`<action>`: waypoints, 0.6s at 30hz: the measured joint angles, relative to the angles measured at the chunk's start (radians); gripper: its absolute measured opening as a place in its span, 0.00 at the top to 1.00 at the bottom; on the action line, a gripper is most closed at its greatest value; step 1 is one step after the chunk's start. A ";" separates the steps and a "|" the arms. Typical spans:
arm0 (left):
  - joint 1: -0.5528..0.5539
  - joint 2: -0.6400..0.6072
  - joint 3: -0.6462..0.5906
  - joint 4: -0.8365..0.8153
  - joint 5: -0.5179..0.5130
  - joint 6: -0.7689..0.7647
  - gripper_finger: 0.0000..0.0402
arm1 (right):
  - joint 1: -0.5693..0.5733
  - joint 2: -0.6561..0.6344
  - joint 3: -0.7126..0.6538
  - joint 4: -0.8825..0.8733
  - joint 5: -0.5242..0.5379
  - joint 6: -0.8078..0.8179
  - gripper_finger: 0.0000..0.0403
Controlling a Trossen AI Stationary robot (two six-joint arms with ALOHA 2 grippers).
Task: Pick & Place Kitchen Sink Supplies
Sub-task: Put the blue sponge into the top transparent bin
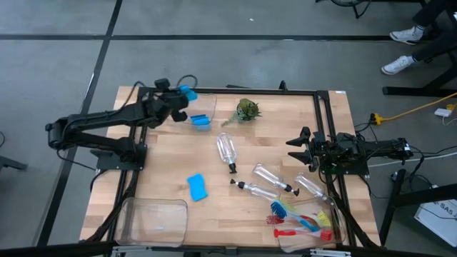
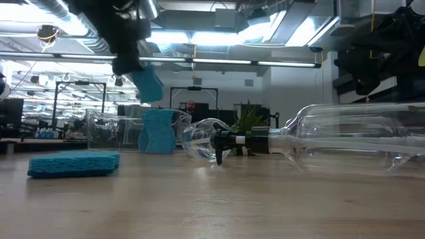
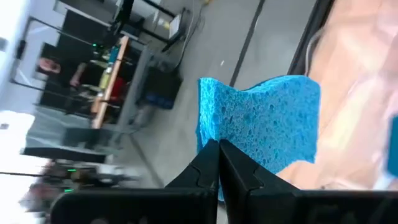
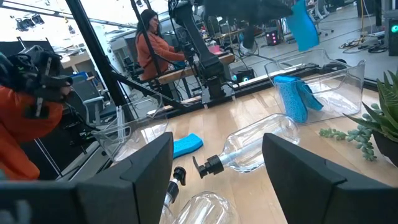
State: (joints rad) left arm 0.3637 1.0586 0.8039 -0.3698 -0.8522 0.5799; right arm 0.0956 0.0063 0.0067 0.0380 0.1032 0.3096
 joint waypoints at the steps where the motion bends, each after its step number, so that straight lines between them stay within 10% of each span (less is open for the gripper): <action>1: 0.000 0.022 0.003 -0.001 -0.006 0.019 0.99 | 0.000 0.000 0.000 0.000 0.000 0.000 0.39; 18: -0.003 0.319 0.015 0.061 0.007 0.045 0.99 | 0.000 0.000 0.000 0.000 0.000 0.000 0.39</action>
State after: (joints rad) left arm 0.3611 1.3775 0.8185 -0.3087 -0.8451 0.6250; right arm 0.0959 0.0063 0.0070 0.0380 0.1032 0.3096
